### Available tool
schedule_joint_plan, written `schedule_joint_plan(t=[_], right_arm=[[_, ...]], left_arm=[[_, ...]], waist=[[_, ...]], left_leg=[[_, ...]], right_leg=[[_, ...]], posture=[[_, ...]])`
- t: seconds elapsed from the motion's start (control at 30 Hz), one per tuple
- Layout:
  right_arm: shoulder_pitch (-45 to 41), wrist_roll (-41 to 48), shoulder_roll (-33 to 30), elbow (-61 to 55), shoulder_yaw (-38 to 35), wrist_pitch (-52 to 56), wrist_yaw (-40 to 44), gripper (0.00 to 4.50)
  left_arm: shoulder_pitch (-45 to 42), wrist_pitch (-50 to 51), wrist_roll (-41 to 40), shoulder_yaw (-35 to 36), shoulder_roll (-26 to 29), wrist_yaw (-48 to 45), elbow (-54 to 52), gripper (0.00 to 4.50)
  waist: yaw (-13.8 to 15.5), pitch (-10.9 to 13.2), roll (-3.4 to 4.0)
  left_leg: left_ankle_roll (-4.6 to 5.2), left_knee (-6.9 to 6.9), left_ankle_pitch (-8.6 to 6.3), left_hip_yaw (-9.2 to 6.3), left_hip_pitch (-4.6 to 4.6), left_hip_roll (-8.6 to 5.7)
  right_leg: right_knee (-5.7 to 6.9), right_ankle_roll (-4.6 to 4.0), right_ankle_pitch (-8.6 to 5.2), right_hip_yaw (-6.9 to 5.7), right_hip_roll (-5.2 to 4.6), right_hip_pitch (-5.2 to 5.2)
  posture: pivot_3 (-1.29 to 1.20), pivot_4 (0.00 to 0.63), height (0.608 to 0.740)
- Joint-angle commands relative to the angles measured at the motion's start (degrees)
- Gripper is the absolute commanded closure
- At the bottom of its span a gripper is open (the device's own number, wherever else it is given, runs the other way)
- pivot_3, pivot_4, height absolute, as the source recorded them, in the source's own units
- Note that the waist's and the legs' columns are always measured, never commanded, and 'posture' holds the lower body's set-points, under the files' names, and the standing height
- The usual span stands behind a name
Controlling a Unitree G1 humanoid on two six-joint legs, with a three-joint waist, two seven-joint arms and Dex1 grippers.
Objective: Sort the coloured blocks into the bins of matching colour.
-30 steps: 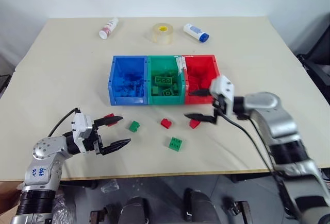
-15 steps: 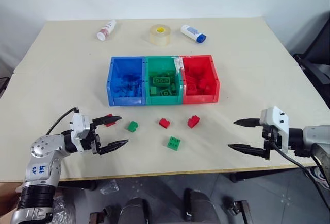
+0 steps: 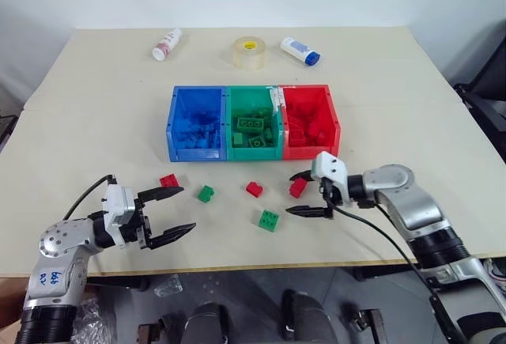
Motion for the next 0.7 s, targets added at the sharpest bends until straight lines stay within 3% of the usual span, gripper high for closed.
schedule_joint_plan(t=[0.03, 0.23, 0.47, 0.7], right_arm=[[-0.7, -0.3, -0.2, 0.2, -0.8, -1.9, 1.1, 0.9], [0.6, 1.7, -0.9, -4.3, -4.1, -0.8, -0.2, 2.85], [-1.9, 4.6, -0.6, -9.2, -10.4, 2.7, -4.9, 2.85], [-16.2, -1.0, 1.8, 9.8, -13.3, -3.9, -15.9, 2.85]], left_arm=[[2.0, 0.2, -1.7, 2.5, 0.5, 1.1, -3.6, 0.0], [2.6, 0.6, -1.6, 2.3, 0.1, 1.9, -4.5, 0.0], [-2.4, 0.2, -0.9, 0.2, 0.0, 0.2, -0.3, 0.0], [-7.7, -0.6, 0.1, -2.0, -0.3, -1.8, 4.6, 0.0]], waist=[[0.0, 0.0, 0.0], [0.0, 0.0, 0.0], [0.1, 0.0, 0.0], [-0.4, 0.0, 0.02]], left_leg=[[0.0, 0.0, 0.0, 0.0, 0.0, 0.0], [-0.01, 0.0, 0.01, 0.0, 0.03, 0.01], [-0.02, 0.01, 0.01, 0.0, 0.03, 0.01], [-0.04, -0.01, 0.02, 0.07, 0.03, 0.01]], right_leg=[[0.0, 0.0, 0.0, 0.0, 0.0, 0.0], [0.04, 0.0, 0.0, 0.01, 0.0, 0.0], [0.05, 0.0, 0.0, 0.01, 0.0, 0.0], [0.13, -0.01, -0.01, 0.03, 0.0, -0.07]], posture=[[0.0, 0.15, 0.74], [0.0, 0.15, 0.74], [0.0, 0.15, 0.74], [0.0, 0.15, 0.74]])
